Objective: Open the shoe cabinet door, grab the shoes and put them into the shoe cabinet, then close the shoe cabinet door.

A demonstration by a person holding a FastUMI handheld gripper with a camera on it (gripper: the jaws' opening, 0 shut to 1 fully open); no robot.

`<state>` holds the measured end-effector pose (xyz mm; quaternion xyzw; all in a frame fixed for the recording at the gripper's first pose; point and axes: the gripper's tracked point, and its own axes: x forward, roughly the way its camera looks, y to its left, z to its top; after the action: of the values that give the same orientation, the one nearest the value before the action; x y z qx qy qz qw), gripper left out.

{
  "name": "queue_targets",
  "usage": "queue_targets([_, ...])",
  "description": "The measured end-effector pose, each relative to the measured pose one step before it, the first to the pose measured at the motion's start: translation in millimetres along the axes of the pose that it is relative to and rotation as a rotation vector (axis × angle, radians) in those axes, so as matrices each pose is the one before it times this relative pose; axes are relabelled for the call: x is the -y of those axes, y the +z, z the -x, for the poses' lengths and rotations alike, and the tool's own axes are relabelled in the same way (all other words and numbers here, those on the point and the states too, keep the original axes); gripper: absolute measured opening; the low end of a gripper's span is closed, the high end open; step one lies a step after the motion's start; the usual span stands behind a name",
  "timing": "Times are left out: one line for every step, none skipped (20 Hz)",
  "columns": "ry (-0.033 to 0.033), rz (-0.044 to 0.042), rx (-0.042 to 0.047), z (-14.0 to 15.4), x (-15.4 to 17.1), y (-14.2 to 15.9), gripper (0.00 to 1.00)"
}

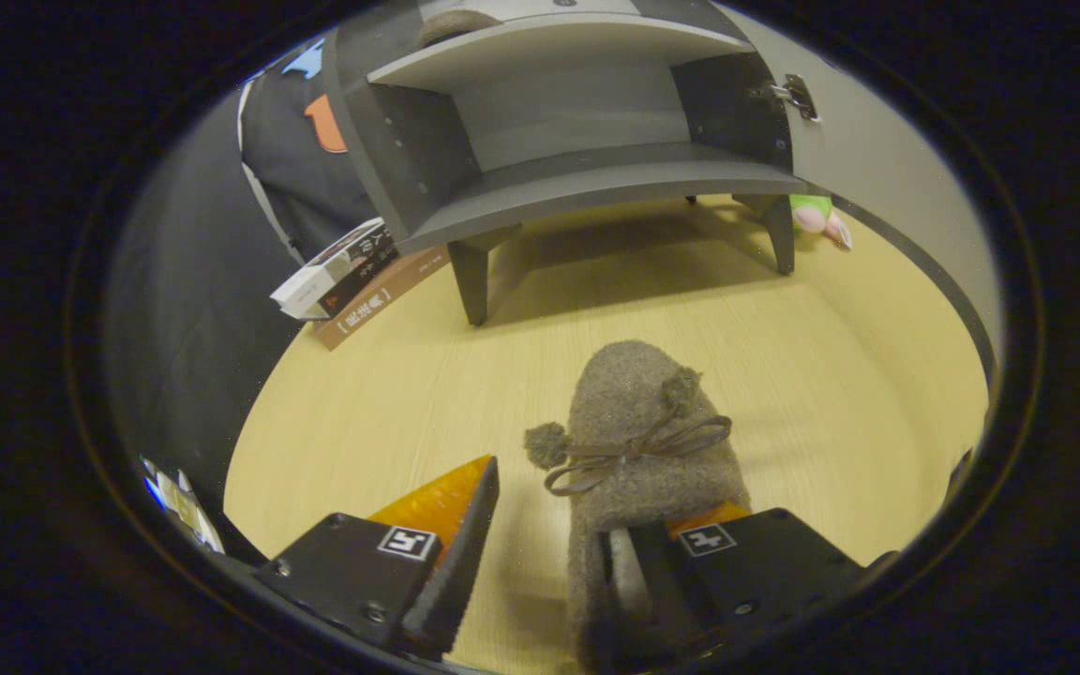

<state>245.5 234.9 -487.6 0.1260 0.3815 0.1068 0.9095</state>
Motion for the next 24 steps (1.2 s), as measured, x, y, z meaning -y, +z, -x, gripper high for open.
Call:
queue_targets([-0.00256,-0.0009,-0.01424,-1.03,3.8,-2.43,0.66])
queue_targets([-0.01932,-0.00039,0.00602,-1.32,8.09,3.16,0.53])
queue_targets([-0.02178,-0.00992,0.00367,0.42,9.01,0.84,0.4])
queue_targets([0.03578,-0.00482,-0.01078,-0.52,-7.92,-1.62,0.27])
queue_targets([-0.0005,0.01443,-0.0076,1.83,-1.07,-1.53,0.13])
queue_targets([-0.00428,0.01062,0.00287,2.17,2.04,3.8,0.11])
queue_targets([0.00295,-0.00228,-0.00271,3.61,-1.15,-0.25,0.09])
queue_targets([0.00442,-0.00654,0.00079,4.36,-2.16,2.18,0.08])
queue_targets([0.00206,0.00075,0.00653,5.33,-0.31,1.38,0.07])
queue_targets([-0.00208,0.00841,0.00812,7.12,0.05,1.73,0.07])
queue_targets([0.00137,0.00931,0.01172,8.07,-2.11,1.9,0.06])
queue_targets([0.00265,0.00647,0.01352,9.07,-2.02,4.15,0.06])
queue_targets([0.00168,0.00835,0.01464,11.0,1.42,5.65,0.06])
queue_targets([0.00075,0.00981,0.01897,12.51,-0.73,7.97,0.06])
queue_targets([-0.00069,0.01194,0.01895,12.27,-1.61,8.24,0.06])
queue_targets([-0.00314,0.01089,0.02238,12.15,-1.22,10.97,0.06])
queue_targets([-0.00186,0.01031,0.02441,11.47,-2.16,12.78,0.06])
queue_targets([-0.00021,0.00768,0.01962,11.94,-1.87,11.98,0.06])
queue_targets([0.00397,0.0081,0.01995,14.73,-1.32,12.24,0.06])
queue_targets([0.00211,0.00939,0.02551,13.17,-1.53,14.83,0.06])
queue_targets([-0.00188,0.01438,0.03059,12.01,-0.18,17.01,0.06])
queue_targets([-0.00584,0.01914,0.03626,10.61,-0.15,19.75,0.06])
queue_targets([-0.00343,0.01867,0.03703,11.45,-0.33,20.45,0.06])
queue_targets([-0.0035,0.01424,0.03837,6.23,-1.66,21.63,0.06])
